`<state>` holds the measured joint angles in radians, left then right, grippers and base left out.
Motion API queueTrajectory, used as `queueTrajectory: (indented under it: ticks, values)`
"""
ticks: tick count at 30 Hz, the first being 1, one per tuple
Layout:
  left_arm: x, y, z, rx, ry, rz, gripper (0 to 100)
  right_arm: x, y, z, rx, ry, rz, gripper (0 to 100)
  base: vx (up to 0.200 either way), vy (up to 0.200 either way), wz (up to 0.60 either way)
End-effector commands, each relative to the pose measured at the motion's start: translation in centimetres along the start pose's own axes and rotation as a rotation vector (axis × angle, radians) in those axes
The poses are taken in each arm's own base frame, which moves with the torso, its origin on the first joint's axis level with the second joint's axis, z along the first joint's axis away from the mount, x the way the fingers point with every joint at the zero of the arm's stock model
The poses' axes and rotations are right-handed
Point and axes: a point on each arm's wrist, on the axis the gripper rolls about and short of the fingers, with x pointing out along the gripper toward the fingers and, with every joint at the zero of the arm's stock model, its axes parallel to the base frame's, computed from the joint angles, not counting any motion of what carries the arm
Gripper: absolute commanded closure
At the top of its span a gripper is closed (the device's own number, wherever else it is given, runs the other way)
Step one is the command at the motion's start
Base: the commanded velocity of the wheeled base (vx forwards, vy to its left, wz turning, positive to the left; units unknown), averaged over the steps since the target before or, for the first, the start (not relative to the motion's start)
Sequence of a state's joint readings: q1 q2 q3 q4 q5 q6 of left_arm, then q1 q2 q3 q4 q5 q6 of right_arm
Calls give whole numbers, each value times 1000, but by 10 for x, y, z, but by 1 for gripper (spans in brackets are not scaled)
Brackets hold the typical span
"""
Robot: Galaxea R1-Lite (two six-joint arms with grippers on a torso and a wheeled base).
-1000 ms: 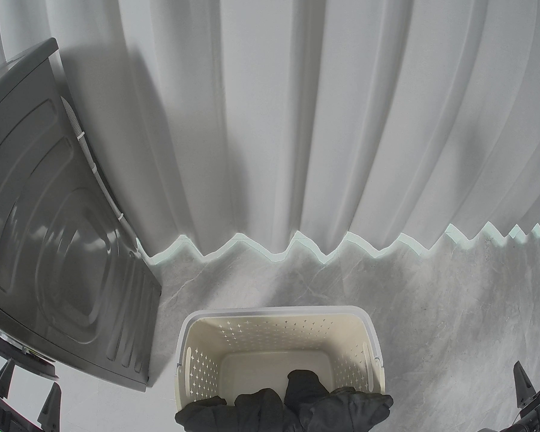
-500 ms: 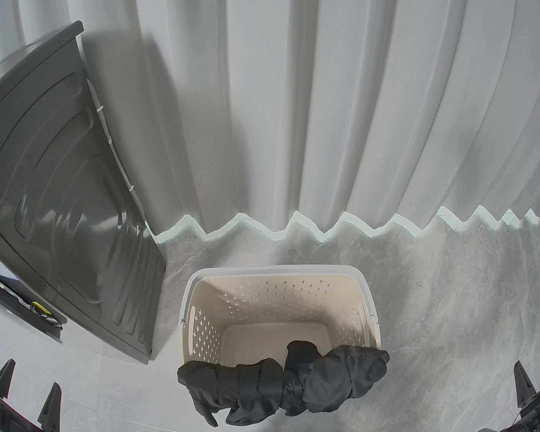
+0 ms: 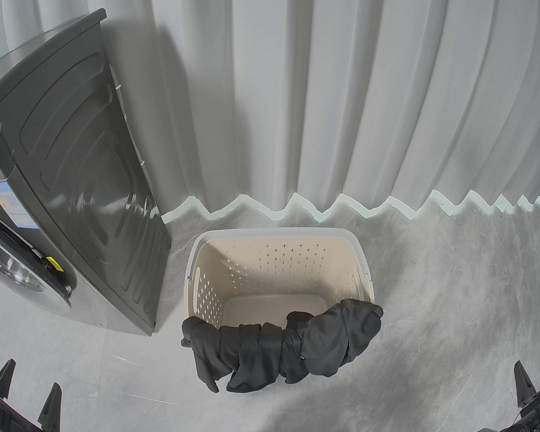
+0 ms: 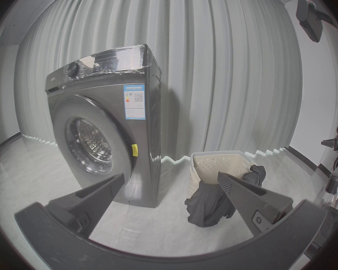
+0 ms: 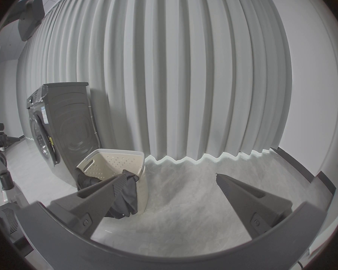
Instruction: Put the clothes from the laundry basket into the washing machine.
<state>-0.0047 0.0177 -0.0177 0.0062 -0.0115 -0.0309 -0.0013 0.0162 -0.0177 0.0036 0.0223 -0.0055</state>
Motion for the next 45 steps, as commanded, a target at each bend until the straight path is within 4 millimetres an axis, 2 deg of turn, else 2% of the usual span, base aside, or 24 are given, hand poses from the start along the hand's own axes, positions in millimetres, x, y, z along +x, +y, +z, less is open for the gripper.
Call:
queueTrajectory:
  ticks: [1,24,33,45]
  values:
    - [0,0,-4,0,-3,-1,0,0,0,-5,-1,1,2,0,-200,0,0]
    - [0,0,-4,2,-3,1,0,0,0,-5,-1,1,0,0,-200,0,0]
    - [0,0,-4,5,-3,-1,0,0,0,-5,-1,1,2,0,0,0,0]
    - [0,0,-4,3,-3,-1,0,0,0,-5,-1,1,0,0,0,200,0]
